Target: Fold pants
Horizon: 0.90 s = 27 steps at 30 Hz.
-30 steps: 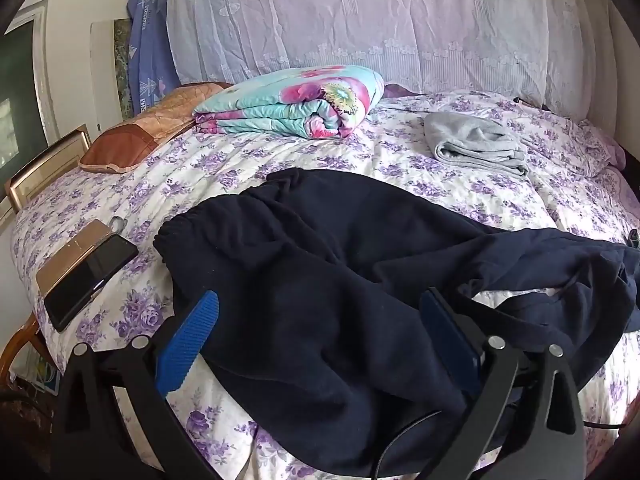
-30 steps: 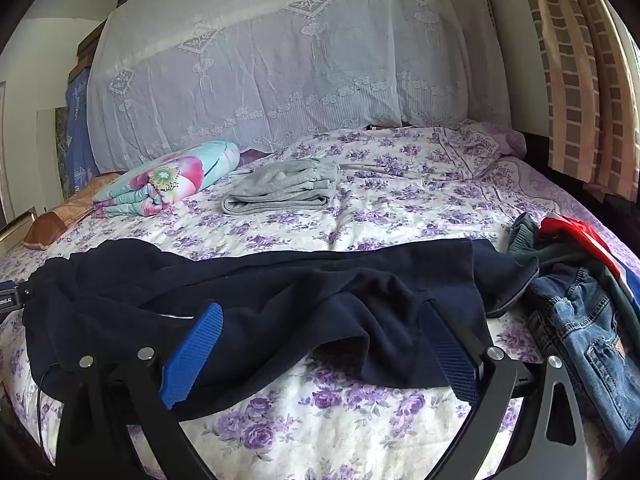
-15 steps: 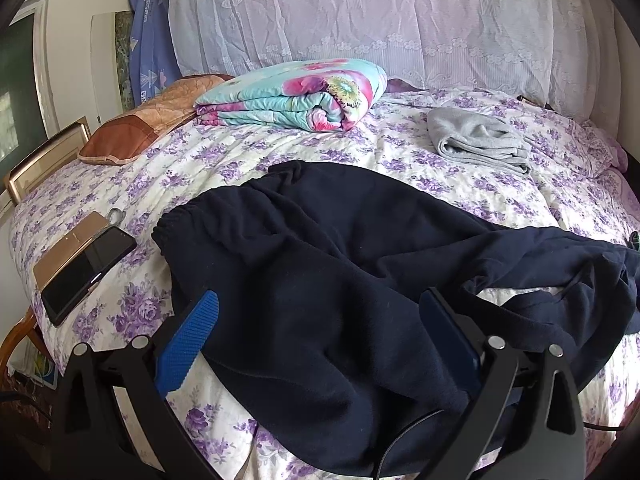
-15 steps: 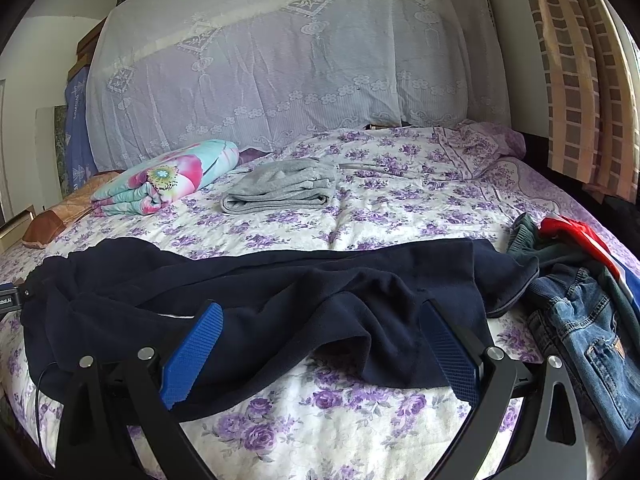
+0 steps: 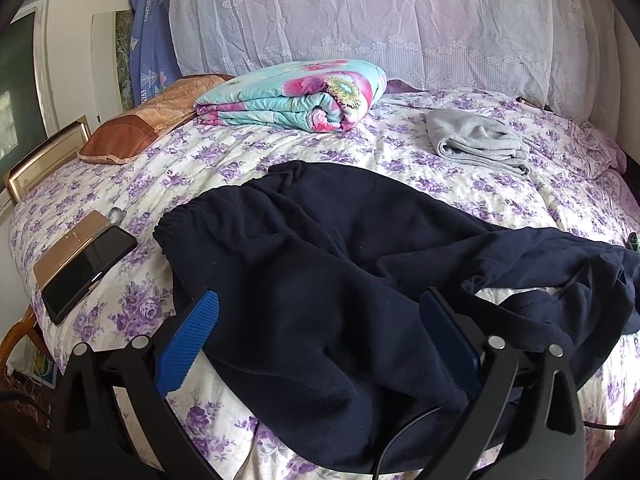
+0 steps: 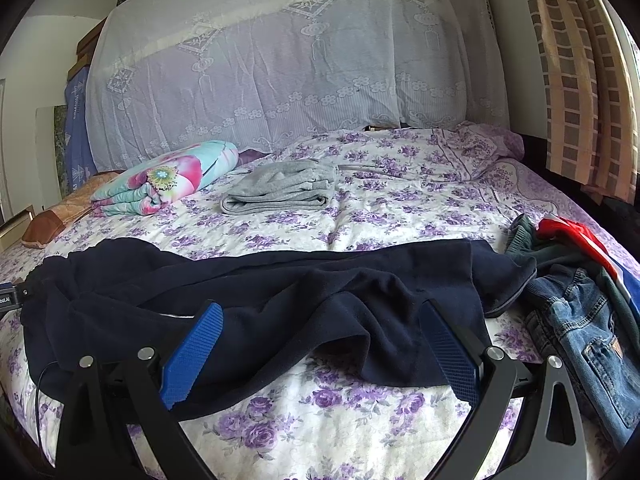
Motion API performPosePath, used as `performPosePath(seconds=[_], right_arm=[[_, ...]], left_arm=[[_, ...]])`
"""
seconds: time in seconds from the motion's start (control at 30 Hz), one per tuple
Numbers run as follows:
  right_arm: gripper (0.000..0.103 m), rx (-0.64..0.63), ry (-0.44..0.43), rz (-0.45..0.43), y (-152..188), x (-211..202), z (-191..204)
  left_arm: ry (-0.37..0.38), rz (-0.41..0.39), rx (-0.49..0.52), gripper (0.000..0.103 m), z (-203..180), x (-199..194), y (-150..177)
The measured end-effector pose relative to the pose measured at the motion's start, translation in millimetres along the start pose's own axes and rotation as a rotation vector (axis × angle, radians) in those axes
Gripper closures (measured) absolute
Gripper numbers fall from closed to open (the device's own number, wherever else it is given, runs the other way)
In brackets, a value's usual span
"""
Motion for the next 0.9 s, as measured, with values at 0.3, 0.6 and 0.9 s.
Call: performPosePath(seconds=[0.3,0.6,0.9], right_arm=[[0.004,-0.002,0.006,-0.005,0.0,-2.7,-2.2],[0.004,-0.001,0.017,0.003,1.5,-3.3,-5.1],[0.004,0.004,0.025,0.010,3.7,-1.3,-4.9]], left_arm=[[0.000,0.005,-0.002,0.005,1.0,-1.7,3.5],[-0.002,0.013,-0.011,0.005,5.8,0.3,3.0],[-0.001,0.022,-0.014,0.005,8.9,2.0,2.4]])
Point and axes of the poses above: each gripper's, at about its wrist camera, not at the fingertips, and x roughly the way its jaws point, z to its left, y to its underside, the point moved 9 cm from there along x, roughly the way its jaws point, and after that the axes turned 4 degrees about y, right-handed, at the moved point
